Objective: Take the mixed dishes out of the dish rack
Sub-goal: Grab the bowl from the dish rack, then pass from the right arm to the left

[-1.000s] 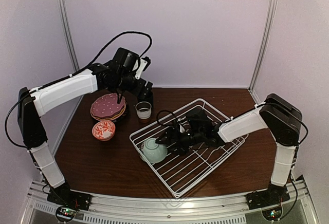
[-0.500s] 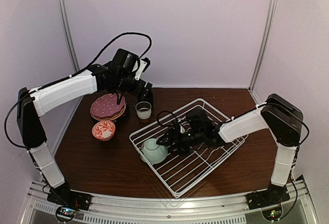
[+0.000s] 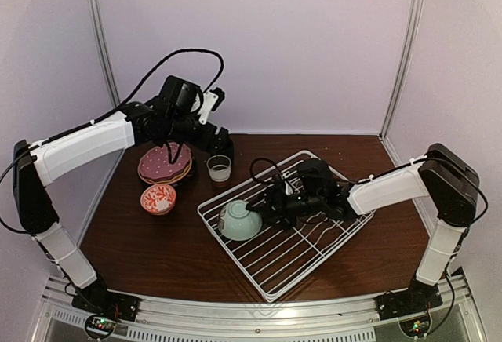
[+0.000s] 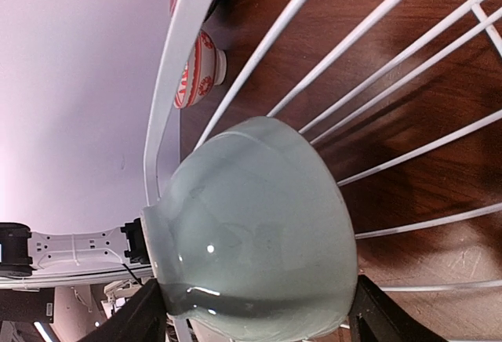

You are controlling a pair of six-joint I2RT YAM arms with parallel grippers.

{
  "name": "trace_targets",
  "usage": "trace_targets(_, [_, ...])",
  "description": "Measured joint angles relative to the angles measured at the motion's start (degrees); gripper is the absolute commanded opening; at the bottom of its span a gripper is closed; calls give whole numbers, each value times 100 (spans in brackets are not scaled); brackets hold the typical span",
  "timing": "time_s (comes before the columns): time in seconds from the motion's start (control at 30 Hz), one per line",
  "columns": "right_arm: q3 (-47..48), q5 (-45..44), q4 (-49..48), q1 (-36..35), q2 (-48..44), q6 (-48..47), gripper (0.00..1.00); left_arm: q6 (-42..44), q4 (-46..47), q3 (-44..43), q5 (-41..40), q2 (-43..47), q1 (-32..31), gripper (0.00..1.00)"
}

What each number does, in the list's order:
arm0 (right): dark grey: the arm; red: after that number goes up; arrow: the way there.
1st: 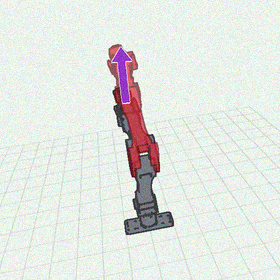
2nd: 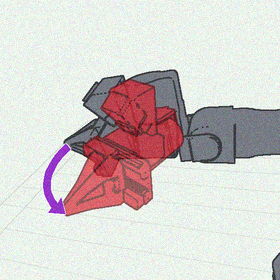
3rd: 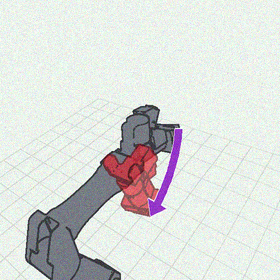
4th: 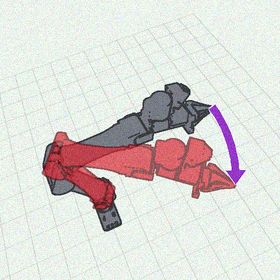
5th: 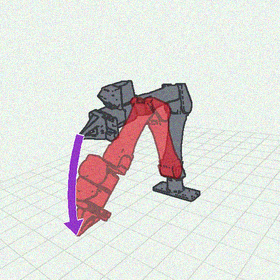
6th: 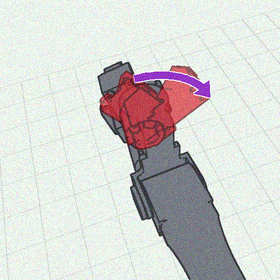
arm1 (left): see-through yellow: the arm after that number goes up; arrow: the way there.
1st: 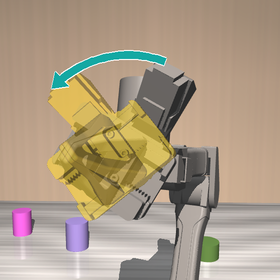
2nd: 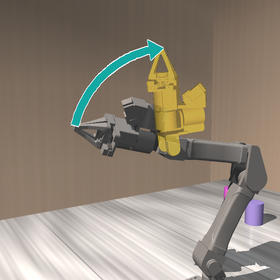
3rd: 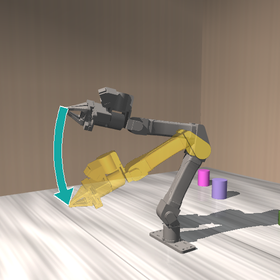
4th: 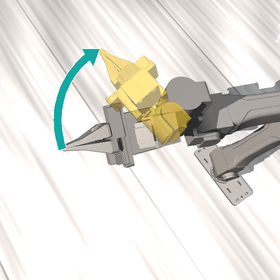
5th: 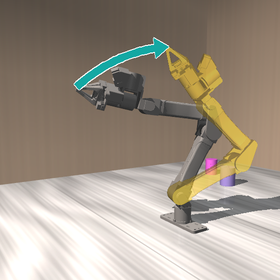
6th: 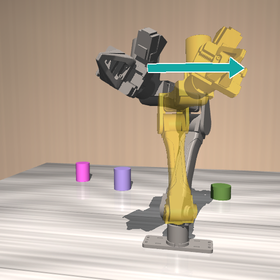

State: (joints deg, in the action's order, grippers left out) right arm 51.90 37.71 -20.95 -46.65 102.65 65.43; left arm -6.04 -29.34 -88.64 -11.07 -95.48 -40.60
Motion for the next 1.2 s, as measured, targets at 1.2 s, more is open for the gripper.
trace_targets(1.2, [-166, 136, -586, 960, -1672, 225, 66, -2494, 3683, 3355, 4905, 2321, 229, 96])
